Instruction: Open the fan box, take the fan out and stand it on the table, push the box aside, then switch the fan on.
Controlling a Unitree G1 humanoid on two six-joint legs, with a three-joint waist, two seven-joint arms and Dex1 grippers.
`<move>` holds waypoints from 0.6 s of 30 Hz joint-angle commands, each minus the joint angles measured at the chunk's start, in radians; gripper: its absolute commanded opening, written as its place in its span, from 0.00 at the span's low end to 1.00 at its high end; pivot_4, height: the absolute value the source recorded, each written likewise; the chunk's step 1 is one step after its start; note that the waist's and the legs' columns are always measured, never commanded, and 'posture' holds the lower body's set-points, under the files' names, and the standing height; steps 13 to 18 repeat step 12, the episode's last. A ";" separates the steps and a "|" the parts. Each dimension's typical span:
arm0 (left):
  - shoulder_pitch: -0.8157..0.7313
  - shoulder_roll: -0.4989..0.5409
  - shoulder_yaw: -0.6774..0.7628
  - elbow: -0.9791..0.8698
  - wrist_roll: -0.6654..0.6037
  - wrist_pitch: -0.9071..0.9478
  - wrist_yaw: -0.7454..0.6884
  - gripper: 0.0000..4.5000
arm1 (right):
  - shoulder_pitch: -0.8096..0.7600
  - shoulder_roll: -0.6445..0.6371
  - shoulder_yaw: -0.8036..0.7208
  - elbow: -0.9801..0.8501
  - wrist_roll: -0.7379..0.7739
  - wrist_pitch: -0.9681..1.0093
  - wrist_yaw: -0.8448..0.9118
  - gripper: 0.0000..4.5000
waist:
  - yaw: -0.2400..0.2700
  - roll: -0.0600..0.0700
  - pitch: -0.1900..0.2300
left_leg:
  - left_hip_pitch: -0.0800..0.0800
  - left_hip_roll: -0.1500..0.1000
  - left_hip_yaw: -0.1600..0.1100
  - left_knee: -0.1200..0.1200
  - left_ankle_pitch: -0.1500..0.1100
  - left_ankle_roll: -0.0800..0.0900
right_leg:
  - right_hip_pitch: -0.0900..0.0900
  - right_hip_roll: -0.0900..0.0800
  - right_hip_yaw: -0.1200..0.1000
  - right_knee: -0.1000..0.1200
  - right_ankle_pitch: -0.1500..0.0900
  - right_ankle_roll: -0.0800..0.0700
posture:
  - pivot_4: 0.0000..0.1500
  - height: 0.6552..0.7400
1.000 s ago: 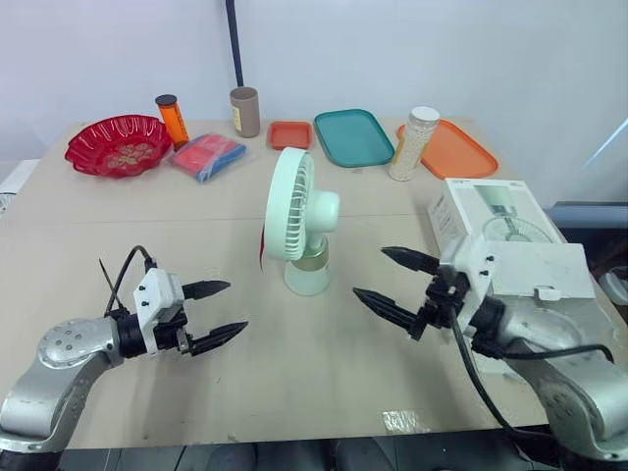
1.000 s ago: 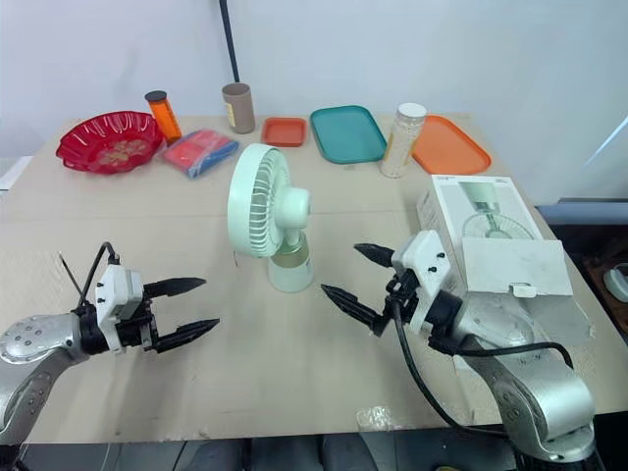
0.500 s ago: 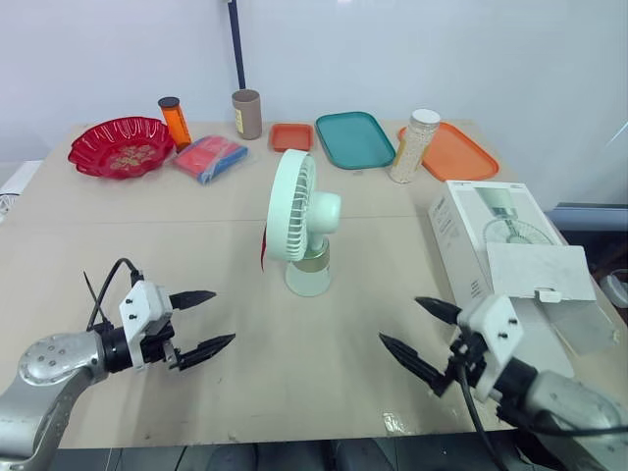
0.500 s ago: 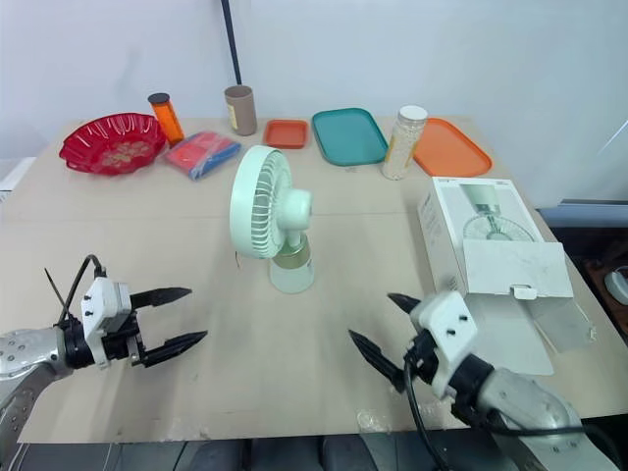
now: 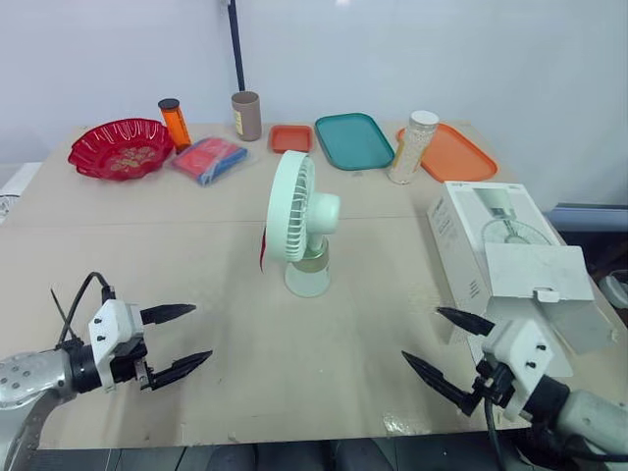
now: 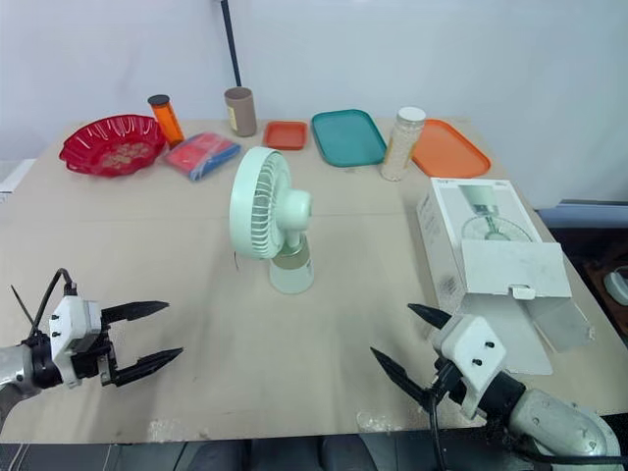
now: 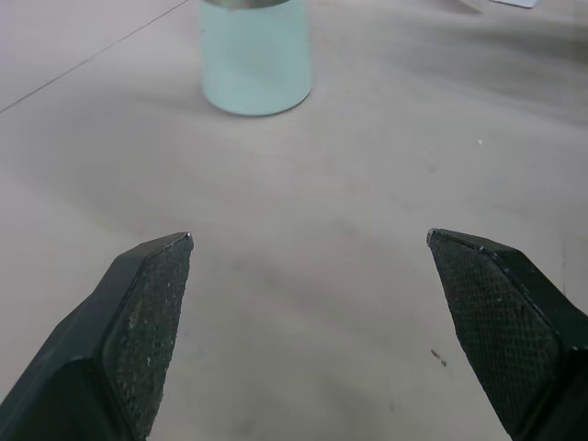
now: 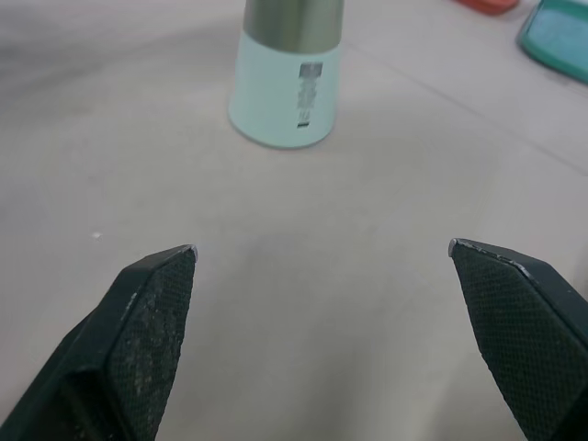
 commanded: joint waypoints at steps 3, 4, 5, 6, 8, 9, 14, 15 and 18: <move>0.136 -0.055 0.056 -0.135 0.002 -0.009 0.082 0.97 | -0.053 -0.020 0.021 0.025 0.010 -0.012 0.019 1.00 | 0.000 -0.001 -0.001 | 0.000 0.000 0.000 0.000 -0.001 0.001 | 0.000 0.000 0.000 0.000 0.000 0.000 | 1.00 1.00; 0.146 -0.061 0.060 -0.146 0.002 -0.007 0.093 0.97 | -0.062 -0.022 0.024 0.030 0.011 -0.011 0.023 1.00 | 0.000 -0.001 -0.001 | 0.000 0.000 0.001 0.000 -0.001 0.001 | 0.000 0.000 0.001 0.000 0.000 0.000 | 1.00 1.00; 0.156 -0.066 0.066 -0.155 0.002 0.002 0.110 0.97 | -0.066 -0.027 0.028 0.036 0.009 -0.014 0.031 1.00 | 0.000 -0.001 -0.001 | 0.000 0.000 0.001 0.000 -0.001 0.001 | 0.000 0.000 0.001 0.000 0.000 0.000 | 1.00 1.00; 0.166 -0.067 0.070 -0.159 0.007 -0.001 0.116 0.97 | -0.070 -0.030 0.031 0.043 0.008 -0.015 0.036 1.00 | 0.000 -0.001 -0.001 | 0.000 0.000 0.000 0.000 -0.001 0.001 | 0.000 0.000 0.000 0.000 0.000 0.000 | 1.00 1.00; 0.178 -0.069 0.077 -0.174 0.004 0.011 0.140 0.97 | -0.089 -0.040 0.036 0.063 0.008 -0.018 0.049 1.00 | 0.000 -0.001 -0.002 | 0.002 0.000 0.000 0.000 -0.001 0.001 | 0.001 0.000 0.001 0.000 0.000 0.000 | 1.00 1.00; 0.177 -0.066 0.074 -0.181 0.017 0.002 0.143 0.97 | -0.106 -0.045 0.035 0.073 0.012 -0.014 0.051 1.00 | 0.000 -0.001 -0.002 | 0.002 0.000 0.001 0.000 -0.001 0.001 | 0.002 0.000 0.001 0.000 0.000 0.000 | 1.00 1.00; 0.150 -0.060 0.062 -0.200 0.033 0.030 0.190 0.97 | -0.128 -0.051 0.035 0.086 0.020 -0.007 0.055 1.00 | 0.000 -0.002 -0.003 | 0.002 0.000 0.001 0.000 -0.001 0.001 | 0.002 0.000 0.001 -0.001 0.000 0.000 | 1.00 1.00; 0.150 -0.060 0.062 -0.200 0.033 0.030 0.190 0.97 | -0.128 -0.051 0.035 0.086 0.020 -0.007 0.055 1.00 | 0.000 -0.002 -0.003 | 0.002 0.000 0.001 0.000 -0.001 0.001 | 0.002 0.000 0.001 -0.001 0.000 0.000 | 1.00 1.00; 0.150 -0.060 0.062 -0.200 0.033 0.030 0.190 0.97 | -0.128 -0.051 0.035 0.086 0.020 -0.007 0.055 1.00 | 0.000 -0.002 -0.003 | 0.002 0.000 0.001 0.000 -0.001 0.001 | 0.002 0.000 0.001 -0.001 0.000 0.000 | 1.00 1.00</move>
